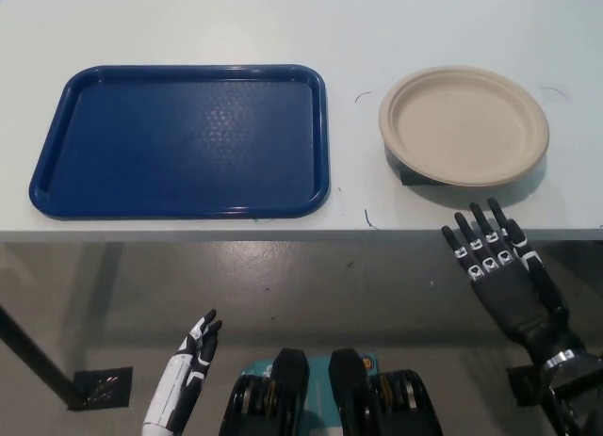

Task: Use the right hand to pick up a plate from a leveled surface and place it into a tray on the left side

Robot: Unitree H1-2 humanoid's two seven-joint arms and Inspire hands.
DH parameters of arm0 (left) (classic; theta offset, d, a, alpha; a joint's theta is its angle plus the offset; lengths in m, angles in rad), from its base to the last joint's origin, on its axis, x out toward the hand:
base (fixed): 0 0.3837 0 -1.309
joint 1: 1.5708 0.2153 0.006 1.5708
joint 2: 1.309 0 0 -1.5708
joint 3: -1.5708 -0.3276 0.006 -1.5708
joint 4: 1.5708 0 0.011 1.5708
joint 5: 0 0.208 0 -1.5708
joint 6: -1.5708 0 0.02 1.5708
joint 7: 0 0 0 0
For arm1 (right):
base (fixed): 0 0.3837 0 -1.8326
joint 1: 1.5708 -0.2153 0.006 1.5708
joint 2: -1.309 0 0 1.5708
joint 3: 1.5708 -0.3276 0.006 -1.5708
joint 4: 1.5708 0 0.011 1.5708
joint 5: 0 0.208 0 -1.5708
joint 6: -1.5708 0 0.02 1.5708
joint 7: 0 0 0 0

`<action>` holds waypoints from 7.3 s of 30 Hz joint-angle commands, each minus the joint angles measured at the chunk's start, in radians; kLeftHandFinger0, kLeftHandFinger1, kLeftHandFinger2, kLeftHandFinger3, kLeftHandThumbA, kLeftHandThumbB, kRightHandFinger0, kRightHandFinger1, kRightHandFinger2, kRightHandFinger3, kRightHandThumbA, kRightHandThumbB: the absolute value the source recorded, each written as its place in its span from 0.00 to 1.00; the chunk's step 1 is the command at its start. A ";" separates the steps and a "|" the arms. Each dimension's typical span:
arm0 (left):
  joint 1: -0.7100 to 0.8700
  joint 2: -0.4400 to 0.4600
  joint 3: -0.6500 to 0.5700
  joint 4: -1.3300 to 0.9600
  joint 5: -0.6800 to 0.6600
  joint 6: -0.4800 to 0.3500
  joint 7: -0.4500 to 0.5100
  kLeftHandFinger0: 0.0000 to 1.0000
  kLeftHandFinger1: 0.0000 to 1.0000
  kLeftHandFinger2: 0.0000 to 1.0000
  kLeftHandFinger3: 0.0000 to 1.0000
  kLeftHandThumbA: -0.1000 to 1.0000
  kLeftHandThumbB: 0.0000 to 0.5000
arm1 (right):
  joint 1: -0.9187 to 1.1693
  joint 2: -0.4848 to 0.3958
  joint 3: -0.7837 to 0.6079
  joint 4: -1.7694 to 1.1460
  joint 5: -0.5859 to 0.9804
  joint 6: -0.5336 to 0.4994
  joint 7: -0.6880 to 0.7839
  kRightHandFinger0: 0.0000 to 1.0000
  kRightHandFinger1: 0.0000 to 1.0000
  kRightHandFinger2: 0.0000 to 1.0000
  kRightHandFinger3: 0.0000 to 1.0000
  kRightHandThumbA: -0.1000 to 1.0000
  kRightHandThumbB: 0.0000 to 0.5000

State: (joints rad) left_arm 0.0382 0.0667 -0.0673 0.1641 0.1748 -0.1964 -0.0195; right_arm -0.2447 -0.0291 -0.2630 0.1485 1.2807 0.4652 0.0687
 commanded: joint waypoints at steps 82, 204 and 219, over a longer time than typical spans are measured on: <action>-0.035 0.005 0.003 -0.021 0.014 -0.029 0.014 1.00 1.00 1.00 1.00 1.00 0.01 | -0.247 0.022 -0.103 0.267 -0.140 -0.009 0.088 1.00 1.00 1.00 1.00 1.00 0.63; -0.081 0.038 -0.037 -0.049 0.006 0.029 -0.045 1.00 1.00 1.00 1.00 1.00 0.05 | -0.960 0.155 0.241 0.803 -0.780 -0.194 0.022 1.00 1.00 1.00 1.00 1.00 0.97; -0.099 0.047 -0.042 -0.042 0.010 0.033 -0.054 1.00 1.00 1.00 1.00 1.00 0.00 | -0.497 0.063 0.321 -0.426 -0.356 0.005 -0.066 1.00 1.00 1.00 1.00 1.00 1.00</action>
State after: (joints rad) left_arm -0.0240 0.0958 -0.1036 0.1430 0.1809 -0.1569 -0.0615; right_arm -0.8948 0.1232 -0.0203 0.5159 0.5451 0.3198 0.0290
